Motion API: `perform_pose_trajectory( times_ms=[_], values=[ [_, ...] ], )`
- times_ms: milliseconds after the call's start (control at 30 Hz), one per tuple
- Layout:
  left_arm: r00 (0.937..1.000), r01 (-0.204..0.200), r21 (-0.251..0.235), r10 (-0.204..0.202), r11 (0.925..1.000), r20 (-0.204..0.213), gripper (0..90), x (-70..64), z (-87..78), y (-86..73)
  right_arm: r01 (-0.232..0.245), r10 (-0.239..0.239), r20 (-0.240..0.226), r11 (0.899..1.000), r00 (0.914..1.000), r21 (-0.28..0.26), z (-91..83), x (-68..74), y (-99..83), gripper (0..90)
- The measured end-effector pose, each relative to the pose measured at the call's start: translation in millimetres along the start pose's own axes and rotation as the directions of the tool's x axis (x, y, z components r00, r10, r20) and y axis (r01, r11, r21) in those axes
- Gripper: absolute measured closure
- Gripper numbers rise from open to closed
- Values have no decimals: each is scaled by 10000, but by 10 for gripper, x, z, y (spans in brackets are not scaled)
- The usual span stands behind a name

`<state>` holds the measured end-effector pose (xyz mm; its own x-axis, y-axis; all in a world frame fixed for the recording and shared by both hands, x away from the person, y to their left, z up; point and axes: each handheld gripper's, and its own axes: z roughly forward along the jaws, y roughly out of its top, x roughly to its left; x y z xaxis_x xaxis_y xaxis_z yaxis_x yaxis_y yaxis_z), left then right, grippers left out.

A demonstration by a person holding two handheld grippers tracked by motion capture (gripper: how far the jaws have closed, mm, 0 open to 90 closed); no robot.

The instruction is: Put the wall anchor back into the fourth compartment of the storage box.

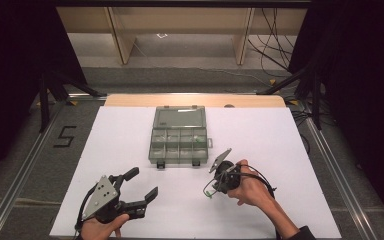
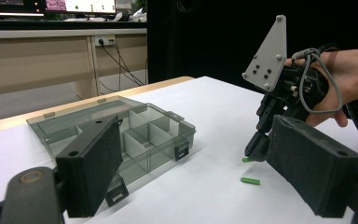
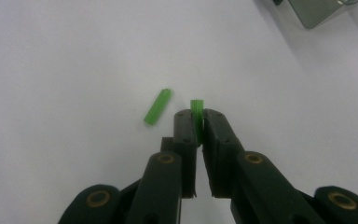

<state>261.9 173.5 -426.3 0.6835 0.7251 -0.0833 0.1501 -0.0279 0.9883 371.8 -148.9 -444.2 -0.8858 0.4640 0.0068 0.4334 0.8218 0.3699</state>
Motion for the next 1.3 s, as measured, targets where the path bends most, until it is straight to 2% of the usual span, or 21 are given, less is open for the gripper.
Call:
perform_pose_trajectory(
  times_ms=[633, 867, 933, 1033, 1100, 1300],
  values=[
    [10000, 28, 38, -27, 10000, -19, 169, 0, 7, -8, -271, 316, 420, 9941, 9986, -1047, -260, -231, 221, 842],
    [10000, 24, -71, -24, 10000, 28, 169, 6, 17, -14, -220, 279, 499, 9932, 9984, -1141, -275, -309, 296, 843],
    [10000, 12, 80, -11, 10000, -38, 169, 4, 10, -12, -299, 367, 523, 9916, 9980, -1255, -282, -345, 345, 843],
    [10000, 50, -68, -49, 10000, 41, 170, 3, 18, -16, -315, 399, 580, 9897, 9975, -1399, -293, -392, 424, 843],
    [10000, 25, 48, -25, 10000, -38, 170, 6, 4, -11, -341, 429, 590, 9891, 9973, -1432, -307, -422, 480, 842],
    [10000, 24, -4, -24, 10000, -5, 170, 5, 11, -12, -424, 527, 716, 9895, 9960, -1385, -354, -524, 605, 842]
  ],
)
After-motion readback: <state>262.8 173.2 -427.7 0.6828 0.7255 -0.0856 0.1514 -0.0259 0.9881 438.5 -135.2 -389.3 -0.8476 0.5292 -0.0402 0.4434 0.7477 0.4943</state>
